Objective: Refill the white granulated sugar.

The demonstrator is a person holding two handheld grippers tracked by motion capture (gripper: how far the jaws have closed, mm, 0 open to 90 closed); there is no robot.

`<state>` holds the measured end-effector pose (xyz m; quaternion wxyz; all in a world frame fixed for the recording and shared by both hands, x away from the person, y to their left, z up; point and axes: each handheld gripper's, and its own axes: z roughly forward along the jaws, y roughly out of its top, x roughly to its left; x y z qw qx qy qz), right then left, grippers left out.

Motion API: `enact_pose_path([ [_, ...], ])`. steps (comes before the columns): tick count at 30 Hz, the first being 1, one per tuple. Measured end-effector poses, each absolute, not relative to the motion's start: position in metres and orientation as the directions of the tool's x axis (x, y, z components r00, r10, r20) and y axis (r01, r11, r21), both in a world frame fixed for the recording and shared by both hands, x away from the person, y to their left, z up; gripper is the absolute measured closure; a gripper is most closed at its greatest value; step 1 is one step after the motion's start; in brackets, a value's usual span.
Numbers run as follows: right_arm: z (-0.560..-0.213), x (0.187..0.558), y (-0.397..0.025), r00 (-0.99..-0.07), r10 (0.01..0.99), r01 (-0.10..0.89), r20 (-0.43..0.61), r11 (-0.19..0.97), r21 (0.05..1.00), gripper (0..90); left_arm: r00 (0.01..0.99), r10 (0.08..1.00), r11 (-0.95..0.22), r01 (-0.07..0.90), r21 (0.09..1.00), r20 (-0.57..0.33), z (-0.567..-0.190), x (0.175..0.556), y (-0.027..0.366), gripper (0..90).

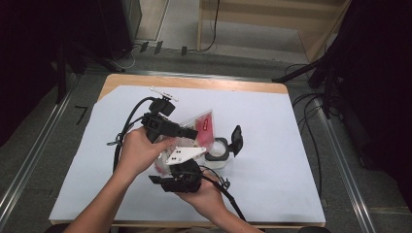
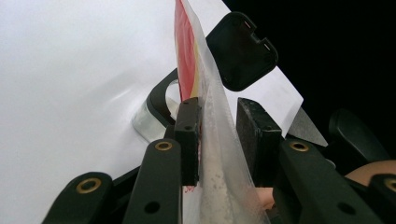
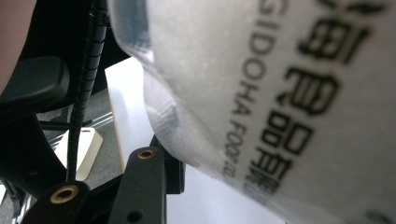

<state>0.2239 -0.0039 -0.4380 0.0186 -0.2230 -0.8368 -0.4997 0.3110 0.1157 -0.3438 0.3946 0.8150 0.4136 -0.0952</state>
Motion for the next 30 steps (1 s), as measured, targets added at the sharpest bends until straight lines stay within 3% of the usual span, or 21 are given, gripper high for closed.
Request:
enact_pose_path([
  [30,-0.4365,0.2253,-0.0033,-0.9,0.356,0.392,0.251,0.412,0.823,63.1,0.64,0.6,-0.354,0.751,0.558,-0.48,-0.3429,0.3127,0.1156,70.8],
])
